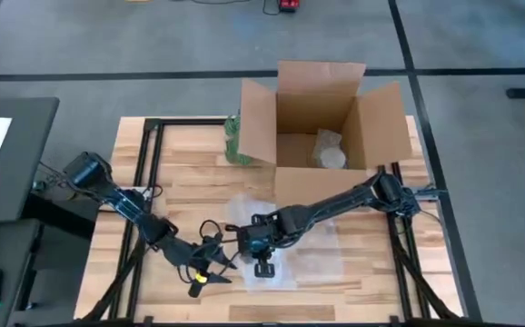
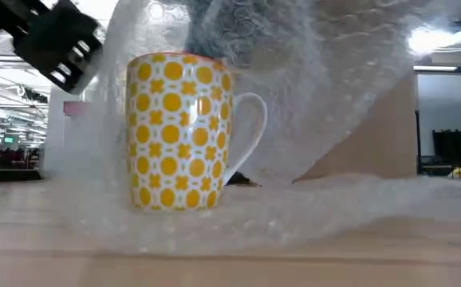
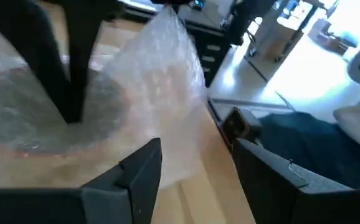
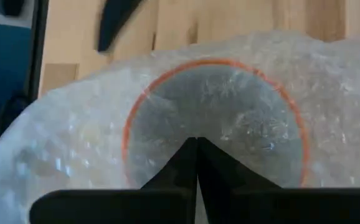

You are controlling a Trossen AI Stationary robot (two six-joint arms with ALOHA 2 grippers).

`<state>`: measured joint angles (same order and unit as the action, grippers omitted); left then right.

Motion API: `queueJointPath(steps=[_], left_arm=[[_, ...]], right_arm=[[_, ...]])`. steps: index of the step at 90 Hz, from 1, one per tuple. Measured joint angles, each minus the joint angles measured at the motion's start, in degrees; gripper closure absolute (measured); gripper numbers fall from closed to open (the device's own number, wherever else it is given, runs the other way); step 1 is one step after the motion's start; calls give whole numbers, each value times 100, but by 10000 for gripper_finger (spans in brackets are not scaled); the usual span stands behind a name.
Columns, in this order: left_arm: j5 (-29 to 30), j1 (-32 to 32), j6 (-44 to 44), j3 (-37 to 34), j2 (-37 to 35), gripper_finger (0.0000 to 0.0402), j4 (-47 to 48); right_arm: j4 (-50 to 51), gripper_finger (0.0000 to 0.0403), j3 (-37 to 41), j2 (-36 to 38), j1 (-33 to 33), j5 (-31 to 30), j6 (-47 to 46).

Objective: Wrap mug
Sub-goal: Wrap the orange cup with the bubble wrap

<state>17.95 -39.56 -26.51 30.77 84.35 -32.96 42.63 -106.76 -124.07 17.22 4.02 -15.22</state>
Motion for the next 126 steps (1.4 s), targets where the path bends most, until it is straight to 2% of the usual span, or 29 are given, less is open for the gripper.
queueJointPath(steps=[13,29,37,54,65,74,96,114,126], left_arm=[[486,-147,-202,111,-551,222,1130],[894,-239,-412,111,-1140,222,1924],[987,-275,-480,111,-1337,222,2292],[1269,-292,-738,111,-1423,222,2919],[1780,-209,-982,111,-1248,222,3309],[1937,-49,-1018,111,-1033,222,3292],[1907,106,-1016,109,-482,222,3015],[1827,106,-877,109,-358,222,2632],[1827,106,-775,111,-375,222,2553]], right_arm=[[76,403,-135,0,90,28,-119],[36,403,-400,6,163,22,-134],[39,403,-585,4,199,-205,-128],[314,403,-1170,4,235,-662,-123],[341,403,-1307,24,209,-725,-248],[415,403,-1298,-85,180,-720,-277],[912,403,-1288,-656,176,-675,-493],[1036,403,-1308,-871,111,-640,-532],[1039,403,-1313,-993,13,-409,-528]])
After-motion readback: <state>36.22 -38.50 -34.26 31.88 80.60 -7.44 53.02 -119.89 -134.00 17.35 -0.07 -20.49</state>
